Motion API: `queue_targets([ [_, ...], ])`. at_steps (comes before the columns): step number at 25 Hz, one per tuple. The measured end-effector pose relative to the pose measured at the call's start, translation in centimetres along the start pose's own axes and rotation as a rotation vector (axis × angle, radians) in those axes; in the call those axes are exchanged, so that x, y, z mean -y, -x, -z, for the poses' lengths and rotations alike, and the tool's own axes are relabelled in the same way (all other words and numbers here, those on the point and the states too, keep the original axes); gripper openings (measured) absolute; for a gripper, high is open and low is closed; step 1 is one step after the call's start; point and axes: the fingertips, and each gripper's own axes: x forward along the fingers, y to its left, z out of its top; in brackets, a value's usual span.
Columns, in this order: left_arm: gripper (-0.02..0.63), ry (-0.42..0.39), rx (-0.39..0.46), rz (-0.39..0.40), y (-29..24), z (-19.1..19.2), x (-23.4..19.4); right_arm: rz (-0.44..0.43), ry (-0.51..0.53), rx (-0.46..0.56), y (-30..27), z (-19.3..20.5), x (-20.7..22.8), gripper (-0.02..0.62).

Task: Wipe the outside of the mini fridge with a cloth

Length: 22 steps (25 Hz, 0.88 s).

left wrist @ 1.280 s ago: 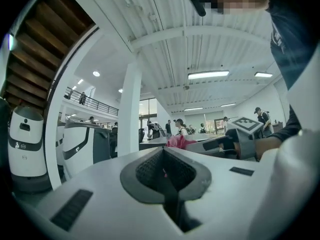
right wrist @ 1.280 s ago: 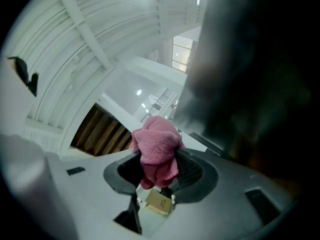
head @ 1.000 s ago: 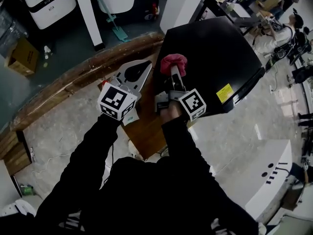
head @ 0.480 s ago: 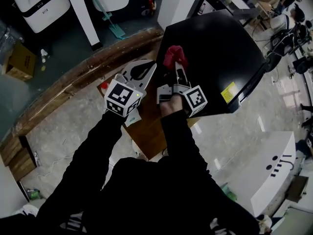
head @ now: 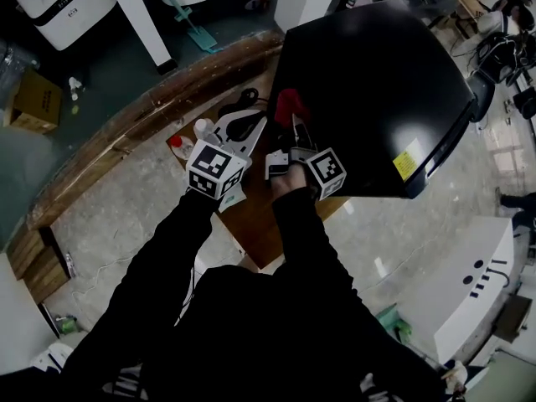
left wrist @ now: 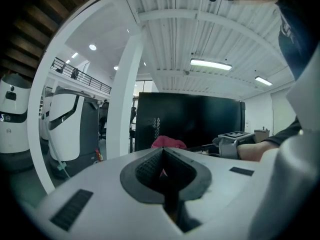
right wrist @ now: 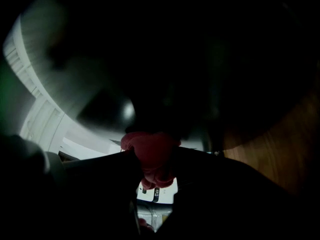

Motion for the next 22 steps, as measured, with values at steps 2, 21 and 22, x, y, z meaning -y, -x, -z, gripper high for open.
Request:
queue_targets([
  [2, 0.006, 0.005, -0.027, 0.001, -0.6, 1.9, -0.1, 0.037, 0.019, -0.001, -0.1, 0.1, 2.2, 0.15],
  [21, 0.006, 0.065, -0.268, -0.009, -4.9, 15.2, -1.0, 0.297, -0.004, -0.05, -1.9, 1.8, 18.9, 0.149],
  [22, 0.006, 0.067, -0.274, -0.009, -5.0, 15.6, -0.9, 0.309, -0.006, -0.052, -1.9, 1.9, 19.7, 0.149],
])
